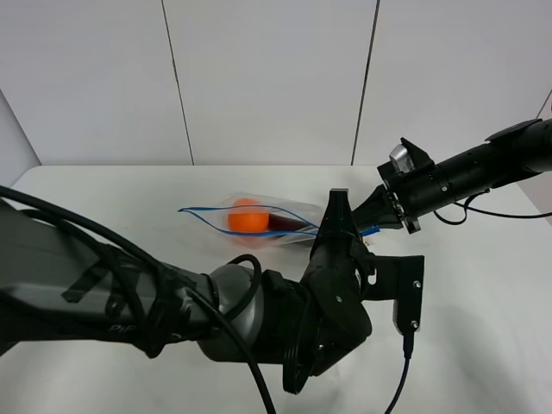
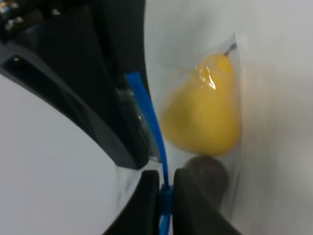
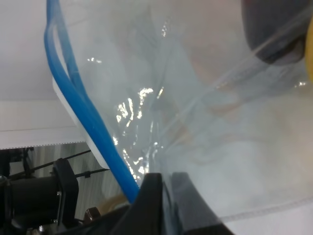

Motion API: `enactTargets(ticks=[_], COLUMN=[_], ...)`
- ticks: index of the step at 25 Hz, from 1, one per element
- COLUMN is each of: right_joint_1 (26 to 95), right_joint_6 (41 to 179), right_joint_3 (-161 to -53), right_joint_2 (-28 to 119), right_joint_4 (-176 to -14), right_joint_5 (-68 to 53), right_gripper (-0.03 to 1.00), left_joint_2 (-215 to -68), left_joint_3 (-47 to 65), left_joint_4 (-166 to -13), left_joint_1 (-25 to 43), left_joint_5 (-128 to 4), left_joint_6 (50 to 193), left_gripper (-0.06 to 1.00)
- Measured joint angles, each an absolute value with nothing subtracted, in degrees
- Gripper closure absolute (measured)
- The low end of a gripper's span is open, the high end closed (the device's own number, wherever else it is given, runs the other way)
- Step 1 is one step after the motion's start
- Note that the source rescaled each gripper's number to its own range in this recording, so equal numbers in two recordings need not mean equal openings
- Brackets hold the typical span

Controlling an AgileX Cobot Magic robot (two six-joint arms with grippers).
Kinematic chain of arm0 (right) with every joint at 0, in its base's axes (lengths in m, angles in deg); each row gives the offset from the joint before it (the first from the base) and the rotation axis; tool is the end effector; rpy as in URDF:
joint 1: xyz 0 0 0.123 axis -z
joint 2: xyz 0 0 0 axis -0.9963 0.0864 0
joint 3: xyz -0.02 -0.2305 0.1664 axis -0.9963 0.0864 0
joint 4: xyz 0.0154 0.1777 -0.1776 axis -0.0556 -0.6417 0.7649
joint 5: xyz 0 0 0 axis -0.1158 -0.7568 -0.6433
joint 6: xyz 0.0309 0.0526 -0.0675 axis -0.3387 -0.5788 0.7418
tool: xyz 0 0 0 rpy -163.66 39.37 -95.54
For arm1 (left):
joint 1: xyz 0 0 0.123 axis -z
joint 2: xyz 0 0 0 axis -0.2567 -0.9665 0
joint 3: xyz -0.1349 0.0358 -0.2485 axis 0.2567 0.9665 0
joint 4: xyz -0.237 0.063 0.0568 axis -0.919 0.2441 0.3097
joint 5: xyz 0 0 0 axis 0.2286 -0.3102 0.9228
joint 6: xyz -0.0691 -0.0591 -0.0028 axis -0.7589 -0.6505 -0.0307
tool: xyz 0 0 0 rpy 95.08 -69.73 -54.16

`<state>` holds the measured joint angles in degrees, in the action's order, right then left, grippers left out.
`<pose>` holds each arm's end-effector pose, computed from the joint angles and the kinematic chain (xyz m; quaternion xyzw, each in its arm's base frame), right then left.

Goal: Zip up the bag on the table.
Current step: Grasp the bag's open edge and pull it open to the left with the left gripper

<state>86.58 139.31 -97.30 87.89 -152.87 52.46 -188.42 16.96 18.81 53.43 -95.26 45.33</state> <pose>0.3666 0.0678 0.1668 -0.1013 0.8667 0.4816 0.0814 0.2090 -0.3769 0.1456 0.6860 0.5334 0.2346 0.4357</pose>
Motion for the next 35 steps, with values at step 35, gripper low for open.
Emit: enactTargets(ticks=[35], right_joint_1=[86.57], right_joint_6=[139.31], right_joint_3=[-97.34], right_joint_2=[87.89], right_joint_4=[-153.51], right_joint_5=[52.6], right_gripper=[0.97], left_joint_2=[-185.56], left_joint_3=[16.88], left_joint_4=[6.6], left_joint_1=[46.84], left_joint_5=[-104.89], left_joint_6=[56.33], left_gripper=[0.94])
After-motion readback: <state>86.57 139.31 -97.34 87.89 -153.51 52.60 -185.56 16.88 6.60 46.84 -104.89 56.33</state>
